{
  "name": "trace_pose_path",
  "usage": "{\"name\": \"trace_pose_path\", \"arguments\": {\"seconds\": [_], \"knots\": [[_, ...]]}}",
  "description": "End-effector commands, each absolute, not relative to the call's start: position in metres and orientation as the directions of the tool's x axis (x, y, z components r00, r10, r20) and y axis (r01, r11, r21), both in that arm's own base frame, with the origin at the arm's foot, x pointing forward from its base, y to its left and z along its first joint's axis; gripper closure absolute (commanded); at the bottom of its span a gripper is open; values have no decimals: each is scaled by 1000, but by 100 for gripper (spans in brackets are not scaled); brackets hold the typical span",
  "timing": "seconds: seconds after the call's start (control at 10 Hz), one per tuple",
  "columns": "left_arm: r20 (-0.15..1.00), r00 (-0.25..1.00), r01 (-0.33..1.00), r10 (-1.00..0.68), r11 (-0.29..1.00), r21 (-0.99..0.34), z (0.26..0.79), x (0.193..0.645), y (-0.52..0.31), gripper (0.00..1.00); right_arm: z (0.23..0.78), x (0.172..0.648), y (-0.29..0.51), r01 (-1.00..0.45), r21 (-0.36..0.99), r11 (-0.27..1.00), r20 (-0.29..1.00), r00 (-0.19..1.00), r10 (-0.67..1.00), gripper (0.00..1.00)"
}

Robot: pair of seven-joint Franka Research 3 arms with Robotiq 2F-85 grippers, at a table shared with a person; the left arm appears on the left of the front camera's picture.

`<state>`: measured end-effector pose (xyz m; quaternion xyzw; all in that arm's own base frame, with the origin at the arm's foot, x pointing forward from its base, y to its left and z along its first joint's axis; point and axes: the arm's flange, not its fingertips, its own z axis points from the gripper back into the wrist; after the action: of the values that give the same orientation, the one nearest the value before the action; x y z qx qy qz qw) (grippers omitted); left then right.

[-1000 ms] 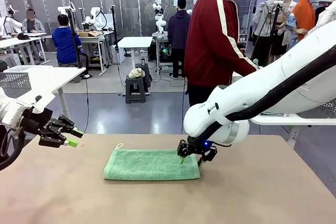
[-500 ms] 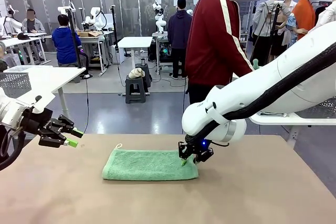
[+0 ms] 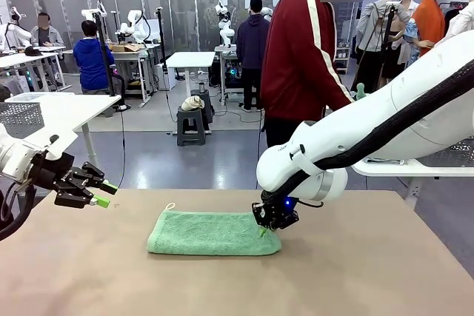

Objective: Fold the towels and place them in the basket.
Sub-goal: When a person lays out a Towel with hook on the table, fold it in half twice.

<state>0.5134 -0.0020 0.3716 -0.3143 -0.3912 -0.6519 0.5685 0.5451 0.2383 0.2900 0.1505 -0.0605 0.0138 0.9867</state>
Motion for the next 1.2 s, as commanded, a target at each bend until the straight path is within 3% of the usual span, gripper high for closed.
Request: {"name": "trace_pose_path", "arguments": {"seconds": [0.0,0.6,1.1], "knots": [[856,-147,988,-496,-41,146,375,512,-2,50,289,545,235,-36,285,958,109,994,5,100],[856,-147,988,-496,-41,146,375,512,-2,50,327,534,197,-108,206,973,157,985,76,96],[856,-147,988,-496,-41,146,375,512,-2,50,381,542,267,-111,93,989,149,984,97,96]]}}
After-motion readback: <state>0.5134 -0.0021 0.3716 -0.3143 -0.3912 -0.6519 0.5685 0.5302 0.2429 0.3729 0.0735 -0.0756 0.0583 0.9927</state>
